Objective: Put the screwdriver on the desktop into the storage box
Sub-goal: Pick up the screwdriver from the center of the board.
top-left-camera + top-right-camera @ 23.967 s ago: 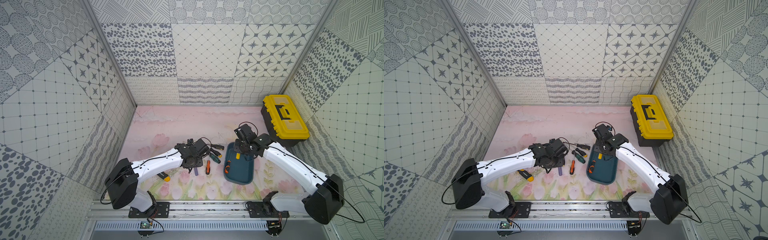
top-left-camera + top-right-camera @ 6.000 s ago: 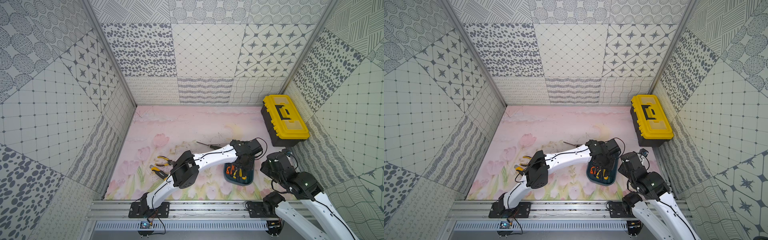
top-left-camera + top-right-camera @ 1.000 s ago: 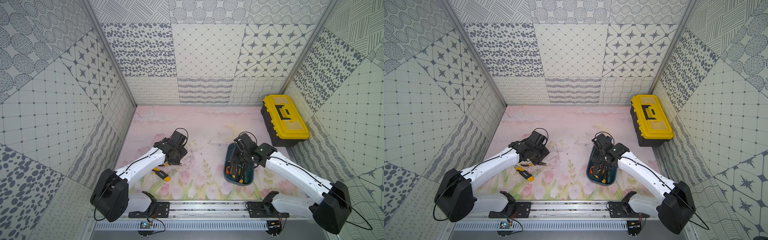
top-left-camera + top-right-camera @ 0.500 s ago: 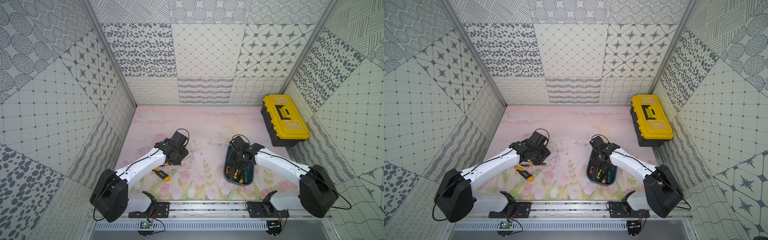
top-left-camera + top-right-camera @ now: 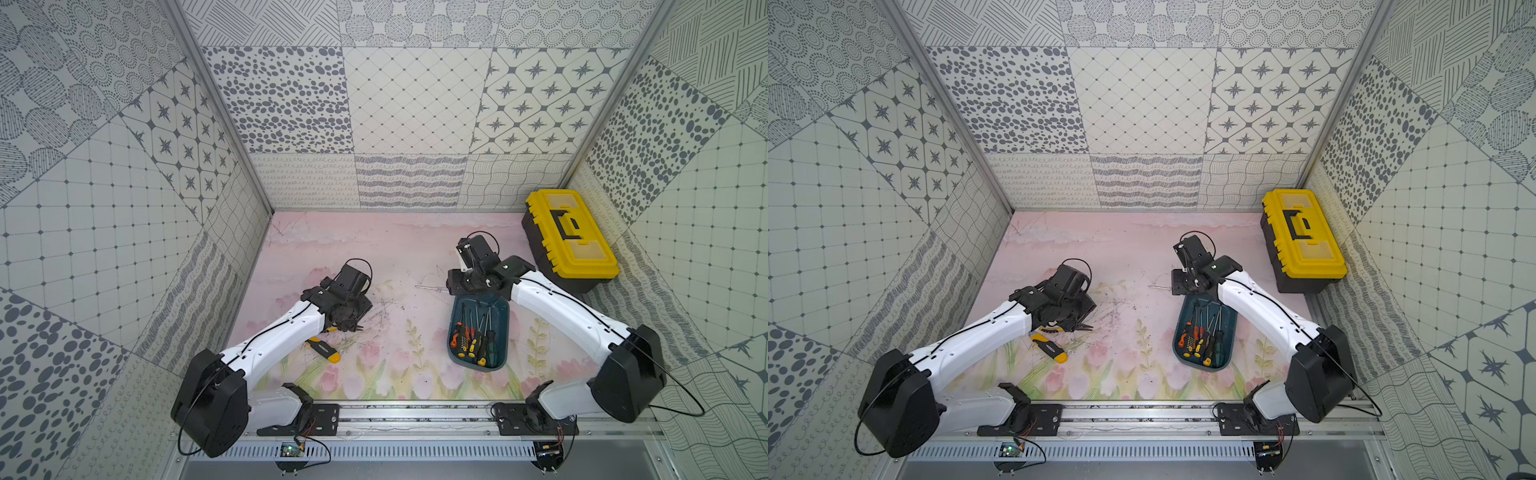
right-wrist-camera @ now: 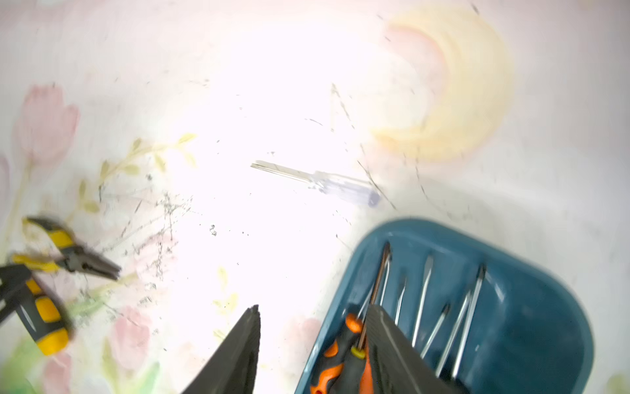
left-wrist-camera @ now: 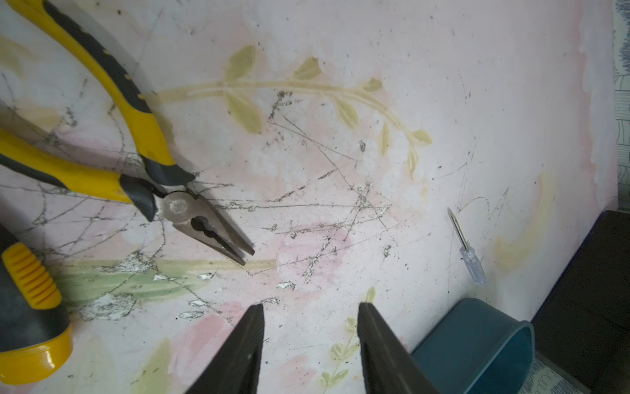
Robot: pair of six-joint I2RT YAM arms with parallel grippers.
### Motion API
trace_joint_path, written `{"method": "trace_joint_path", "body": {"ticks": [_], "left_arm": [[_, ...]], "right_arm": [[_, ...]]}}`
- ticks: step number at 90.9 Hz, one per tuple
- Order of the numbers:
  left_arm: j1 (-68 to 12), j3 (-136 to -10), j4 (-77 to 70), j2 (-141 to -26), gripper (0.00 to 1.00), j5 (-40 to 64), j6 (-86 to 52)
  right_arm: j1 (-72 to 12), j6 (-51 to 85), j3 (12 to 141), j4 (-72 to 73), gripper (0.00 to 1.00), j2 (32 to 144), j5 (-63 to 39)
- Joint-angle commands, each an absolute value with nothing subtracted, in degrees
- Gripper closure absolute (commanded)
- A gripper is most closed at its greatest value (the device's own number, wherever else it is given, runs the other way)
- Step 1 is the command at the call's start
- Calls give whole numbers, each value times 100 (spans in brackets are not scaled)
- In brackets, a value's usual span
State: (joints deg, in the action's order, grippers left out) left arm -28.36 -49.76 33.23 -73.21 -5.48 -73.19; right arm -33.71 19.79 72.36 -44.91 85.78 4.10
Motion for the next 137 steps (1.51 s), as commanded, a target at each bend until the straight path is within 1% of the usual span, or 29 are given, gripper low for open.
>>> {"method": "trace_joint_path", "body": {"ticks": [1, 17, 35, 49, 73, 111, 137], "left_arm": [[-2697, -4973, 3269, -7281, 51, -671, -7117], [-2535, -5019, 3279, -7312, 51, -630, -6980], [-2394, -5152, 3245, -7505, 51, -531, -6847], [-2347, -5308, 3204, -7748, 51, -425, -6765], [-2320, -5553, 3190, -8045, 51, -327, -6706], [-2283, -5657, 3190, -8162, 52, -326, -6713], [-2283, -5679, 3195, -8196, 52, -334, -6741]], "right_arm": [[-3373, -755, 7829, -4683, 46, 9377, 0], [-3349, -1843, 8573, -5257, 45, 10502, 294], [-3243, -2232, 8933, -5330, 47, 11315, 593], [-3082, -2334, 9147, -5333, 51, 11666, 609], [-3025, -2535, 9297, -5339, 54, 12085, 576], [-2991, -2684, 9505, -5389, 69, 12510, 431], [-2993, -2737, 9621, -5390, 82, 12586, 340]]}}
